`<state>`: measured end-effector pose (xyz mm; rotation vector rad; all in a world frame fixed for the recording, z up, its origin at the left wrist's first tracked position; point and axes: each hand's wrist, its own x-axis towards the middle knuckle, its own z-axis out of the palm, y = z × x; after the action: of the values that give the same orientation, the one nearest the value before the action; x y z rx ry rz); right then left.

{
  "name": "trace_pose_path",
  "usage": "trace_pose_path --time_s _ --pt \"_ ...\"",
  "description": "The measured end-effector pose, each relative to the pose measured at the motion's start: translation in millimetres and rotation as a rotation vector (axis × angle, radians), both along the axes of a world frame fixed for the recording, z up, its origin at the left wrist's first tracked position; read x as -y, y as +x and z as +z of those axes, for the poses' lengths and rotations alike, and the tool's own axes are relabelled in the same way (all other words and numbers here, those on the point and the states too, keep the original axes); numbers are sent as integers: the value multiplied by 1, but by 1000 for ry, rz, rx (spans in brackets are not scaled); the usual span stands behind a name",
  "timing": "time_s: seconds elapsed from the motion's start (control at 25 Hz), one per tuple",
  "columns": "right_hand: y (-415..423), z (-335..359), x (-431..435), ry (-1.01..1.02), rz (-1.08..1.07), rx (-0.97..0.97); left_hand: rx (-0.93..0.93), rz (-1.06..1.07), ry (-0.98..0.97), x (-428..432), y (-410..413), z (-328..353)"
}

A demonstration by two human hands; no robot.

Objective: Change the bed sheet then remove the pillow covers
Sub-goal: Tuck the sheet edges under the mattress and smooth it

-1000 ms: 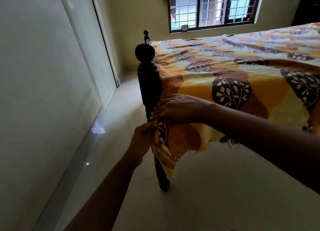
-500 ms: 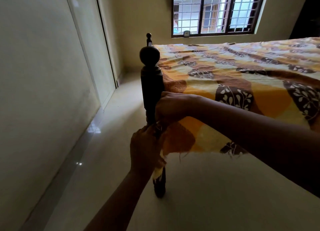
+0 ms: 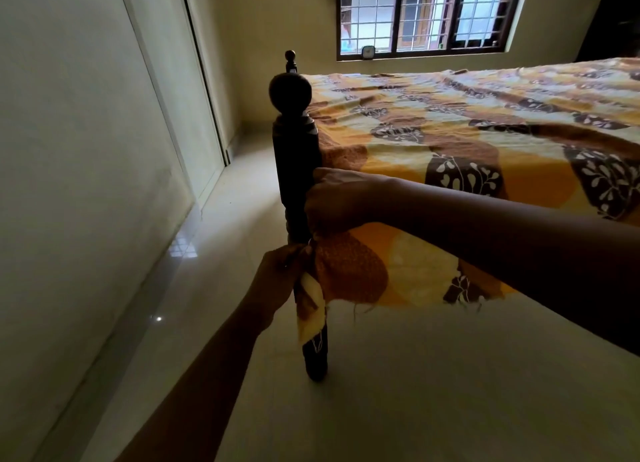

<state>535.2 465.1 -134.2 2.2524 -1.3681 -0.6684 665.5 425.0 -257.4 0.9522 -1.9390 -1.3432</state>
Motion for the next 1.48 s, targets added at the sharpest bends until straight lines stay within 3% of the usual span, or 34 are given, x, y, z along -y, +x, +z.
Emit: trace_pose_path --time_s 0.08,0.2,0.32,0.4,0.48,0.56,0.64,0.72,0.8,0.88,0.96,1.04,1.12,1.32,1.4,1.48 --pt "2 0 3 -3 -17 -7 98 231 -304 -11 -4 -3" --pt "5 1 5 37 -71 -11 33 412 -565 -33 -10 -6" --pt "8 5 5 76 -127 28 -138 442 -586 -41 -19 -7" --pt "6 6 3 79 -141 91 -157 447 -581 -36 -21 -6" --pt "-2 -1 -2 50 -136 290 -149 378 -529 -34 -18 -5" --pt "-9 -15 -16 -107 -85 718 -125 293 -495 -33 -16 -6" --pt "-9 -42 -44 -432 -101 1203 -97 271 -525 -31 -12 -7" --pt "-9 -88 -81 -732 -339 1694 -75 279 -546 -28 -11 -7" --pt "-17 -142 -120 -989 -650 2390 -37 275 -604 -24 -11 -10" --pt "-33 -176 -145 -985 -844 2992 -23 271 -620 -22 -12 -12" --pt "-66 -191 -150 -1008 -926 3245 -46 272 -604 -21 -14 -14" --pt "-99 -189 -146 -1055 -816 3292 -55 278 -600 -21 -15 -15" --pt "-112 -184 -146 -1063 -765 3204 -60 276 -594 -21 -15 -15" --pt "-108 -196 -150 -1153 -899 3116 -51 260 -589 -15 -19 -20" --pt "-110 -200 -147 -1157 -949 3278 -44 257 -609 -13 -20 -22" --pt "-101 -209 -142 -1081 -837 3454 -40 258 -602 -10 -21 -24"
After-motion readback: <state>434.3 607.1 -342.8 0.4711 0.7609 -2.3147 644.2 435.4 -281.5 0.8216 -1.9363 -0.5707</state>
